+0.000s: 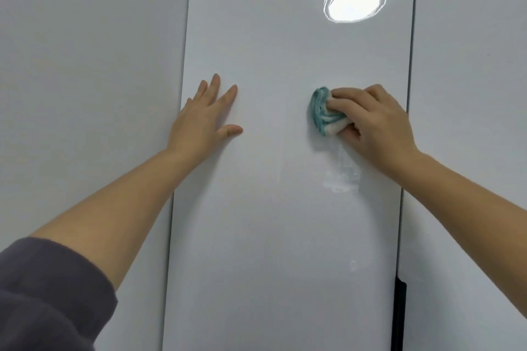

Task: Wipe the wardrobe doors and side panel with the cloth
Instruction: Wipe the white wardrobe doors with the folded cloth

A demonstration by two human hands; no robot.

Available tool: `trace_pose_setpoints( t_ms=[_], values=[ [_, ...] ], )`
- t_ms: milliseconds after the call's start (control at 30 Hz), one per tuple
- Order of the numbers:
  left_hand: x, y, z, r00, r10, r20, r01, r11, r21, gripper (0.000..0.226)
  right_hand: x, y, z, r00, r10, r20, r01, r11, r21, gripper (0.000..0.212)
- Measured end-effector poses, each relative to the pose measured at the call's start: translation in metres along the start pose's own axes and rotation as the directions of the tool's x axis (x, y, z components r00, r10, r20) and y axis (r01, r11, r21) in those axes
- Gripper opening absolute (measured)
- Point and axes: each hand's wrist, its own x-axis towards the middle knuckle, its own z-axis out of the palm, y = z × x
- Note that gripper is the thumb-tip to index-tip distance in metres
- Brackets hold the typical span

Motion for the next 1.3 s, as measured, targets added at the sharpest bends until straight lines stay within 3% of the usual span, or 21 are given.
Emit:
trace_pose_setpoints(
  t_ms=[100,267,467,633,767,967,1100,1300],
  values=[
    [-0.001,0.002,-0.002,1.000,-0.020,-0.009,0.020,1.000,-0.008,0.076,-0.020,-0.012,-0.002,0.999,0.049,0.005,-0.049,0.992,0.116,0.021],
    [-0.002,0.001,-0.008,1.000,-0.002,-0.021,0.004,0.997,0.078,0.075,-0.095,-0.040,-0.014,0.986,-0.097,0.135,0.064,0.970,0.235,0.019],
    [-0.002,0.001,-0.008,1.000,0.004,-0.021,-0.002,0.995,0.103,0.075,-0.109,-0.033,-0.025,0.943,-0.273,0.189,0.247,0.957,0.151,0.027],
    [-0.002,0.001,-0.006,0.999,0.013,-0.035,-0.010,0.995,0.102,0.074,-0.054,0.006,-0.020,1.000,-0.013,0.015,0.013,0.999,0.031,0.019],
    [-0.002,0.000,-0.007,0.999,0.023,-0.036,-0.019,0.991,0.129,0.074,-0.056,-0.002,-0.014,0.988,0.149,-0.027,-0.146,0.985,0.096,0.020],
    [-0.004,-0.003,-0.004,0.998,0.039,-0.044,-0.033,0.991,0.128,0.072,-0.152,-0.073,-0.022,0.987,-0.056,0.153,0.015,0.966,0.258,0.021],
    [-0.003,-0.008,-0.002,0.996,0.067,-0.053,-0.061,0.991,0.117,0.072,-0.174,-0.100,-0.017,0.954,-0.205,0.221,0.150,0.958,0.244,0.024],
    [-0.002,-0.013,-0.003,0.994,0.096,-0.054,-0.087,0.985,0.146,0.069,-0.109,-0.086,-0.001,0.981,-0.139,0.136,0.117,0.980,0.160,0.016]
  ],
)
